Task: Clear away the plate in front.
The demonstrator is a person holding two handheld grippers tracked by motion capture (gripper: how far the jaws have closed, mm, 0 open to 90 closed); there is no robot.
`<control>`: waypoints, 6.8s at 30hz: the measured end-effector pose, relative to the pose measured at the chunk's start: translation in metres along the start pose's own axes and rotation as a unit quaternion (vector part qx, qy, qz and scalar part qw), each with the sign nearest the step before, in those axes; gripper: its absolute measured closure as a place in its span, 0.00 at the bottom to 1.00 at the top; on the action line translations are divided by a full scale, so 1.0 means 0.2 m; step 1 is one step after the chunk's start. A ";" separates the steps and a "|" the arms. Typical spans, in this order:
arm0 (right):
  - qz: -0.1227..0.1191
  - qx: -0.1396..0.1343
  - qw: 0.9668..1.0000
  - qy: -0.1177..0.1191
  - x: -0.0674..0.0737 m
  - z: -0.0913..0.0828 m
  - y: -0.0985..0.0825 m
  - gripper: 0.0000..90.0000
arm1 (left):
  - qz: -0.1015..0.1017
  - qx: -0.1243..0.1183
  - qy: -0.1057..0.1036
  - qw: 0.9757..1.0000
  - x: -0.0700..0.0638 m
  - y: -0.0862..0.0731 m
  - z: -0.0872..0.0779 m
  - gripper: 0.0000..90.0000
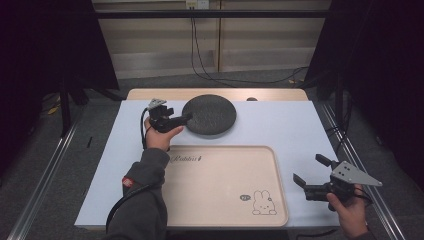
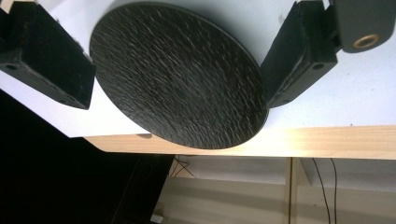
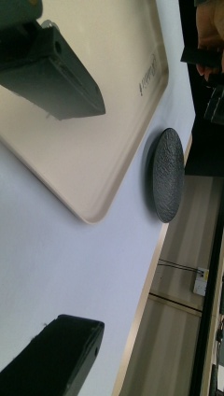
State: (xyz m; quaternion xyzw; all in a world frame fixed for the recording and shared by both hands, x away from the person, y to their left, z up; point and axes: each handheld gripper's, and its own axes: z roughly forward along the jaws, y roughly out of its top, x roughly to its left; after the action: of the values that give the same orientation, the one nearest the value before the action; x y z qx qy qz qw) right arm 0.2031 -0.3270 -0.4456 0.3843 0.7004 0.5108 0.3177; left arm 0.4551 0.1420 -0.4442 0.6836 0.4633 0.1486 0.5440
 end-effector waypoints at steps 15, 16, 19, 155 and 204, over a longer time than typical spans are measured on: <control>-0.010 0.003 1.000 0.001 0.00 0.01 0.00 0.00 | -0.027 0.010 0.031 0.999 0.06 0.01 0.14 0.16; -0.009 0.004 1.000 0.002 0.00 0.01 0.00 0.00 | -0.030 0.009 0.033 0.999 0.06 0.01 0.15 0.17; -0.011 0.003 1.000 0.002 0.00 0.00 0.00 0.00 | -0.037 0.011 0.041 0.998 0.08 0.01 0.17 0.20; 0.014 -0.018 1.000 0.015 -0.06 -0.03 0.03 0.00 | -0.270 0.042 -0.035 0.961 0.07 0.21 0.06 0.96; 0.012 -0.019 1.000 0.019 -0.06 -0.02 0.03 0.00 | -0.227 0.109 -0.125 0.960 -0.09 0.16 -0.25 0.96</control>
State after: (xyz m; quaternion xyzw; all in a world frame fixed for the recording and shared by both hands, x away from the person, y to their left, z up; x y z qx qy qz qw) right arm 0.2071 -0.3381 -0.4381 0.3766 0.6919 0.5347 0.3058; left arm 0.4250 0.1585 -0.3919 0.6287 0.5480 -0.1168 0.5393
